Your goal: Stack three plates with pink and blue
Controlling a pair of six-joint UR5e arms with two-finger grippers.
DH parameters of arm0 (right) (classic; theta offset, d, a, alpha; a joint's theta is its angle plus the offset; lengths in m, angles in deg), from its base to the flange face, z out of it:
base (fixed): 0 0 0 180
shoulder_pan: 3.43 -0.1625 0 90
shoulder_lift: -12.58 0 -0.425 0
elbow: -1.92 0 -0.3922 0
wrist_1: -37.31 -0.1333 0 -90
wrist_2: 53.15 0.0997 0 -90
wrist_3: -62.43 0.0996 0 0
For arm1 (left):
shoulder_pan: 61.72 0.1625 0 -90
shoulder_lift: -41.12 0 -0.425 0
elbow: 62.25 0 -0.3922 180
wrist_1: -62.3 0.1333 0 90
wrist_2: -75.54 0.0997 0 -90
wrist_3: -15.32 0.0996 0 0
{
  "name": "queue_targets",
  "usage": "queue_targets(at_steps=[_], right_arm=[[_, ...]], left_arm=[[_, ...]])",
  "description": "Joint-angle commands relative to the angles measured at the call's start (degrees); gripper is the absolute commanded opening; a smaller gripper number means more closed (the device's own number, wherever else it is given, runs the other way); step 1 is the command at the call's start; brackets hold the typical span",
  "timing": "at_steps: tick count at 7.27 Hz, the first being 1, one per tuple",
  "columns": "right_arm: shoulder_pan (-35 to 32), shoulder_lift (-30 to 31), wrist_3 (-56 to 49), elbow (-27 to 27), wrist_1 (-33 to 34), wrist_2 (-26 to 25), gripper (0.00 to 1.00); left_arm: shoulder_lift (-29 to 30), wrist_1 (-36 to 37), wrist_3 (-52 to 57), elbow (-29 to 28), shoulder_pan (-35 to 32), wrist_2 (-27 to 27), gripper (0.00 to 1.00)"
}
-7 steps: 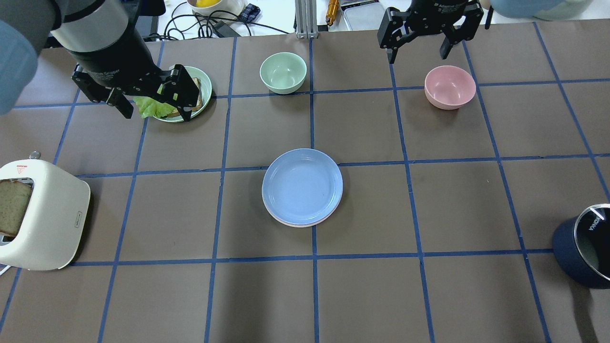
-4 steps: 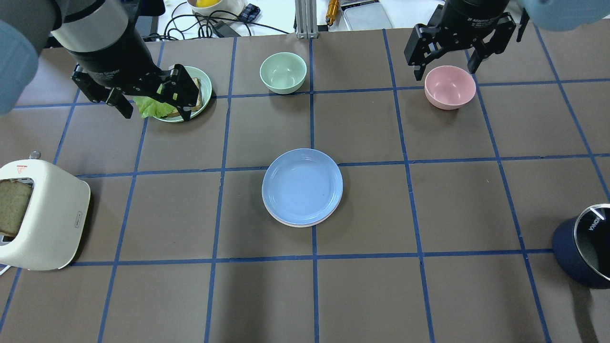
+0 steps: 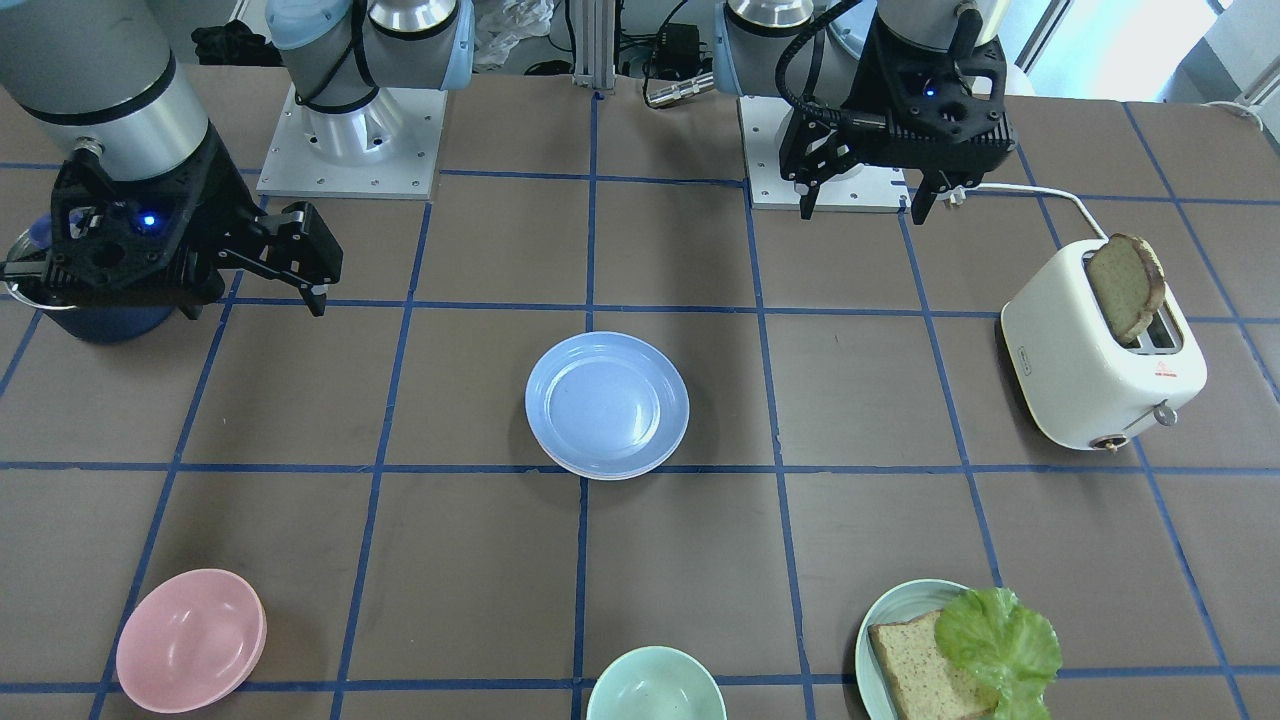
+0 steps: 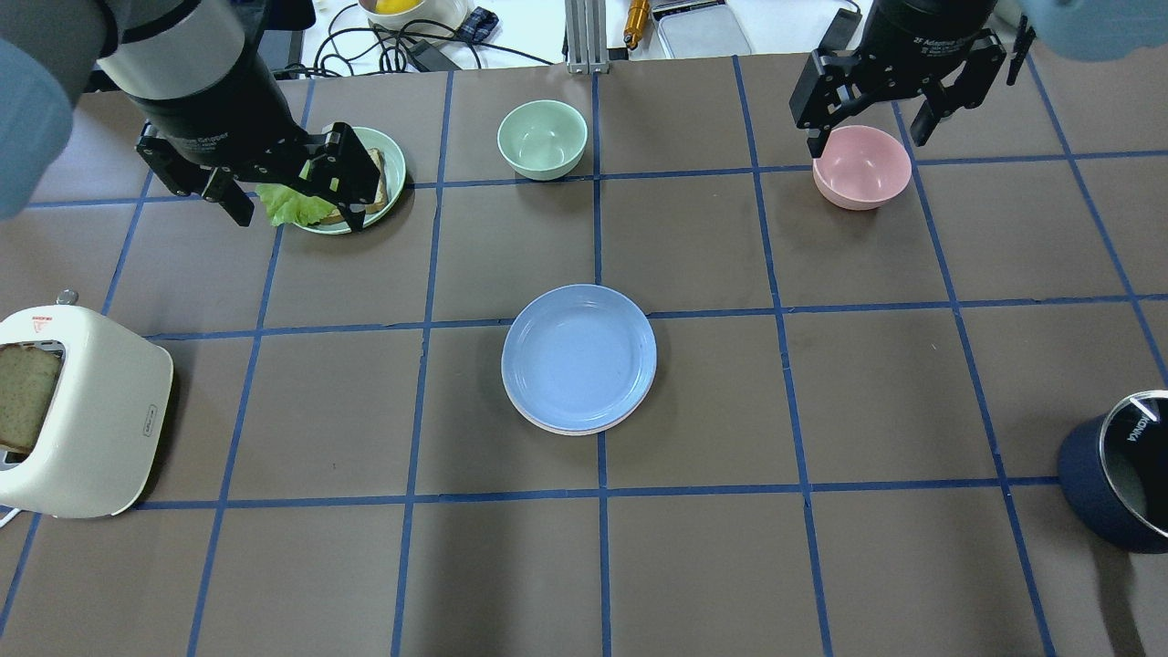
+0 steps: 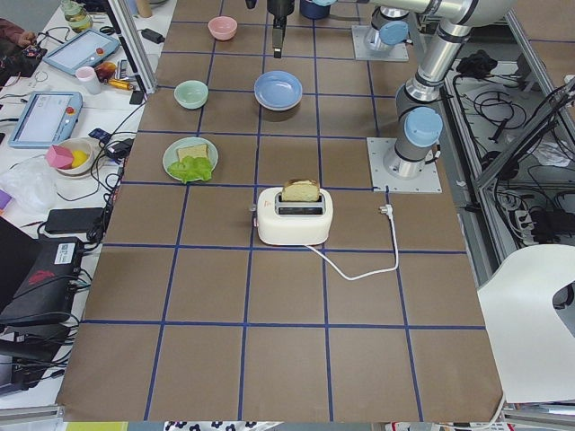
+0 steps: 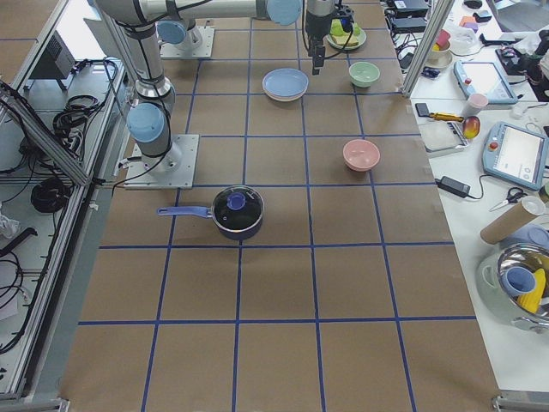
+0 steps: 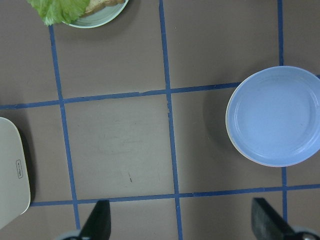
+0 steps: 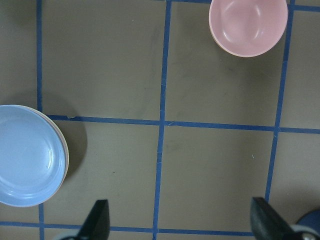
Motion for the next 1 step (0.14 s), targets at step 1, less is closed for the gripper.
queue_targets(at_steps=[1], right_arm=[[0.1, 0.0, 0.0, 0.0, 0.0, 0.0, 1.00]], left_arm=[[0.0, 0.0, 0.0, -0.1, 0.0, 0.0, 1.00]])
